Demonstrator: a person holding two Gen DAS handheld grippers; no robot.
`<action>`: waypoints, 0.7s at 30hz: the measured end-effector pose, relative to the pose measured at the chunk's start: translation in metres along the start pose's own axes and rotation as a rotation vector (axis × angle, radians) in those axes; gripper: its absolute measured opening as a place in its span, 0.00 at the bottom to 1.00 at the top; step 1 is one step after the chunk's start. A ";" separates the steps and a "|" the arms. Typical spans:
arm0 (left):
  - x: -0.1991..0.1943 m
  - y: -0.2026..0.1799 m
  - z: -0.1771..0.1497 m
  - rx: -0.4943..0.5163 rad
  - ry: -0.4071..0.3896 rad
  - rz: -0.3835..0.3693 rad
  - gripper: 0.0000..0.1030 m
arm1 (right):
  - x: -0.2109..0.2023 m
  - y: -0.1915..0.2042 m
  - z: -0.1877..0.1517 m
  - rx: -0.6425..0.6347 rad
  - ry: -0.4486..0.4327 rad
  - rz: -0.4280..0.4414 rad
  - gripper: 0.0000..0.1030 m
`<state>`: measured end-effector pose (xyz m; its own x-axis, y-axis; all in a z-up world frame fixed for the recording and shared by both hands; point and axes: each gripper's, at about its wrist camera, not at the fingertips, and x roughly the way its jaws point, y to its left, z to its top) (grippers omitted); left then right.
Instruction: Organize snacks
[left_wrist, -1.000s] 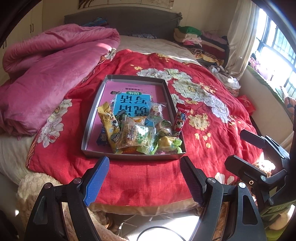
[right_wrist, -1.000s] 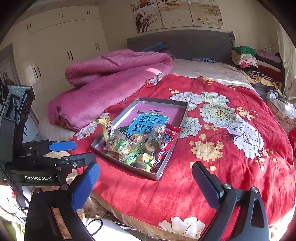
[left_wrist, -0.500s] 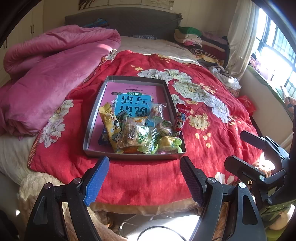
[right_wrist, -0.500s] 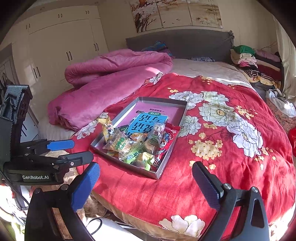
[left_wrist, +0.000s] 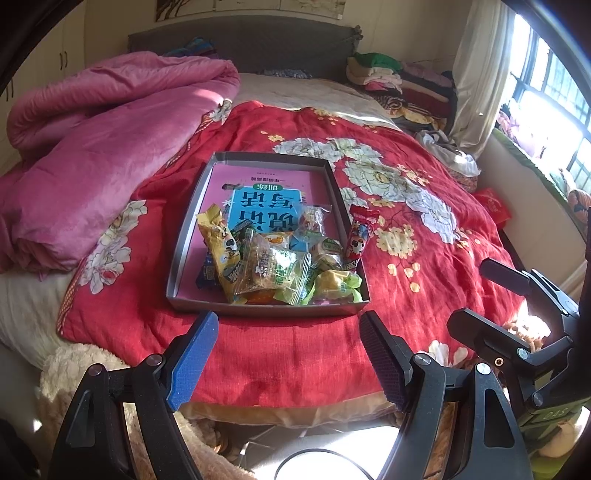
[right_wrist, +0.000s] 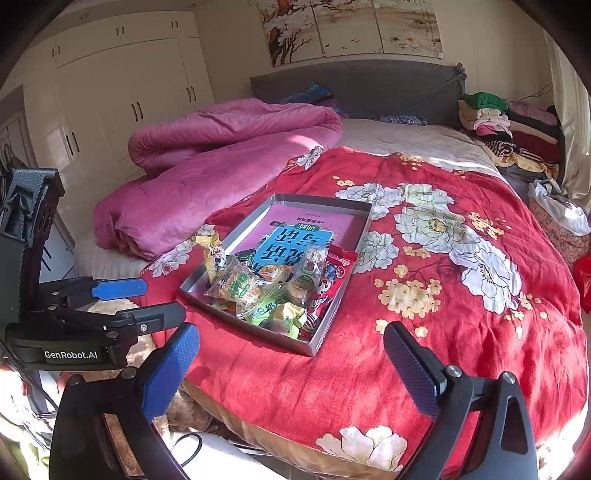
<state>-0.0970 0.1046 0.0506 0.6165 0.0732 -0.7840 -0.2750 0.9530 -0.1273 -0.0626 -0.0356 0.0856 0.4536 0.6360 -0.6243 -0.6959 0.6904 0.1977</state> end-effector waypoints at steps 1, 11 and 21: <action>0.000 0.000 0.000 0.001 -0.001 -0.001 0.78 | 0.000 0.000 0.000 0.000 0.000 0.000 0.98; -0.003 0.000 0.001 0.002 -0.003 0.000 0.78 | -0.003 0.000 0.001 -0.001 -0.007 -0.004 0.98; -0.003 0.004 0.001 -0.004 -0.004 0.013 0.78 | -0.004 -0.001 0.002 0.004 -0.008 -0.016 0.98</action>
<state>-0.0992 0.1088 0.0533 0.6158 0.0864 -0.7832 -0.2857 0.9508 -0.1197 -0.0621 -0.0385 0.0895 0.4686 0.6278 -0.6214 -0.6866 0.7015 0.1909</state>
